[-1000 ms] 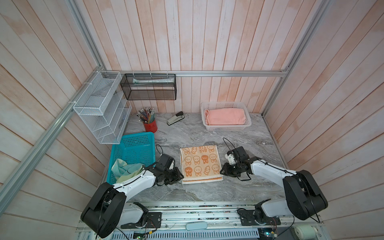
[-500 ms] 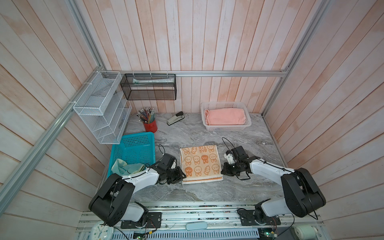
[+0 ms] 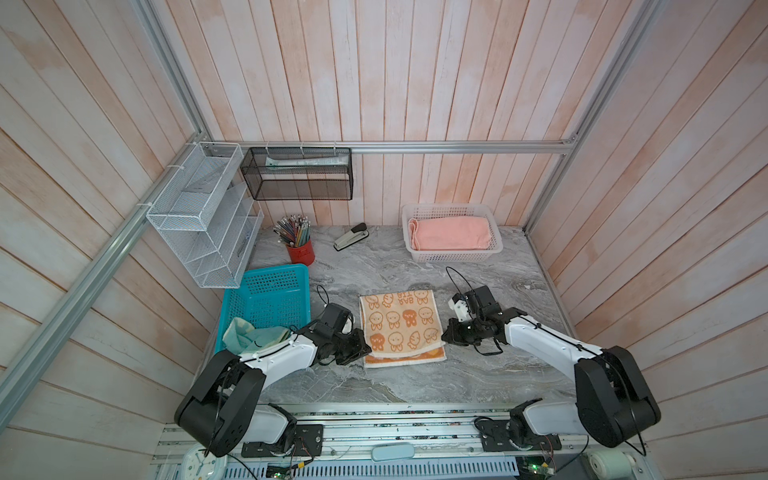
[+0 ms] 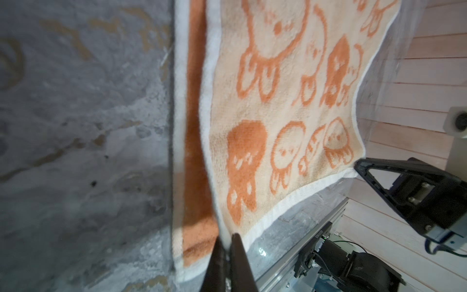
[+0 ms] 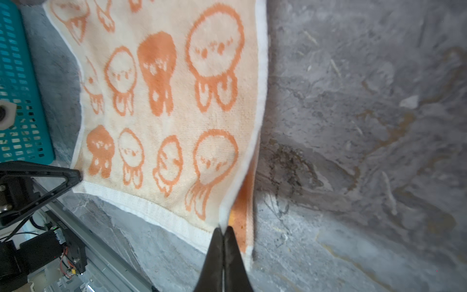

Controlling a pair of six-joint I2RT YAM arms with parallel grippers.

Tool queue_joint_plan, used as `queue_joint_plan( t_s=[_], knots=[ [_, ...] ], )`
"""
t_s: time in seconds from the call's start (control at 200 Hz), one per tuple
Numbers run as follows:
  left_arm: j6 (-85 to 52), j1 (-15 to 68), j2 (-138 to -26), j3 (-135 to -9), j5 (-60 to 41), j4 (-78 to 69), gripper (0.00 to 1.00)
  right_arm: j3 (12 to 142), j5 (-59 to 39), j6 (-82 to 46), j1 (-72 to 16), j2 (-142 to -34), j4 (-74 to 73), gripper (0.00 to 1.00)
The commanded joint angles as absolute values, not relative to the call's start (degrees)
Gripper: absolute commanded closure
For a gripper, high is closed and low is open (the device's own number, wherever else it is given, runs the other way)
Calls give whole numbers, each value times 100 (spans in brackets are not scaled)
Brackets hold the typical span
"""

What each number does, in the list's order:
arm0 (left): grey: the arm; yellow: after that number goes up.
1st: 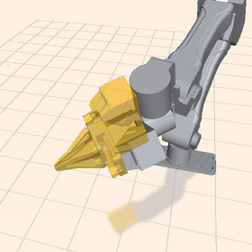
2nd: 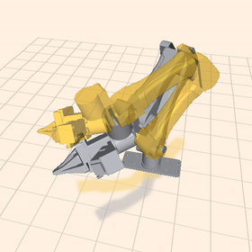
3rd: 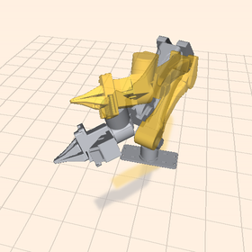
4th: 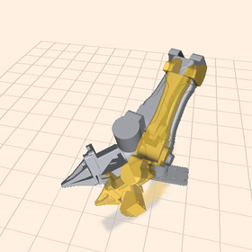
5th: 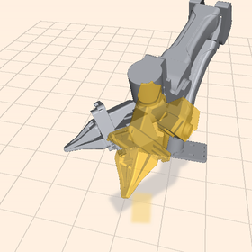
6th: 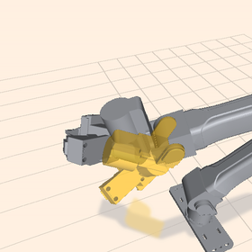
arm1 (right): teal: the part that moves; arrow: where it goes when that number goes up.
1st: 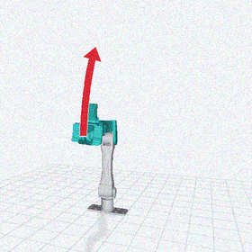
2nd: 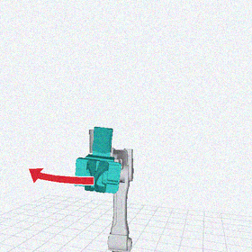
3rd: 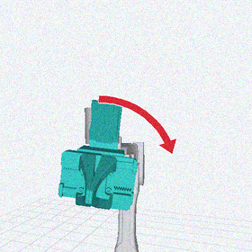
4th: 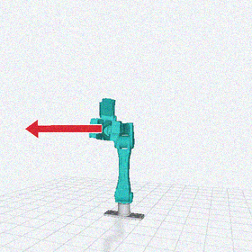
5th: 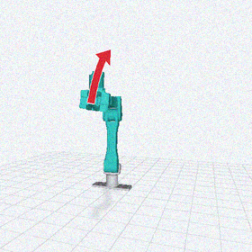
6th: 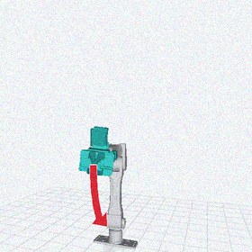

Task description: Fold and stack the towels

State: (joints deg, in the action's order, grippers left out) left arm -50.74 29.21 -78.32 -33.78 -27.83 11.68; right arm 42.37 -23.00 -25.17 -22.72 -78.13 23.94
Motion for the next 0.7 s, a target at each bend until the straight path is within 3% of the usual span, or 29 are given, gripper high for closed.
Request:
queue_joint_plan(
  t_s=[0.0,0.2,0.42,0.63,0.695],
  knots=[
    [-4764,2842,-7349,-3863,-2591,1828,100,4668,-2200,-2362,-2241,-7535,2930,100],
    [-4759,2820,-6720,-3876,-2433,2510,100,4575,-2258,-2442,-2248,-7058,3143,100],
    [-5339,2821,-6844,-2649,-2895,1313,100,3292,-2826,-2771,-2243,-7182,2133,100],
    [-5533,2961,-7182,-2391,-3032,902,100,2953,-2860,-2678,-2242,-7583,1819,100],
    [-5466,2962,-7255,-2431,-3032,1034,92,2987,-2829,-2634,-2241,-7675,1874,96]
  ],
)
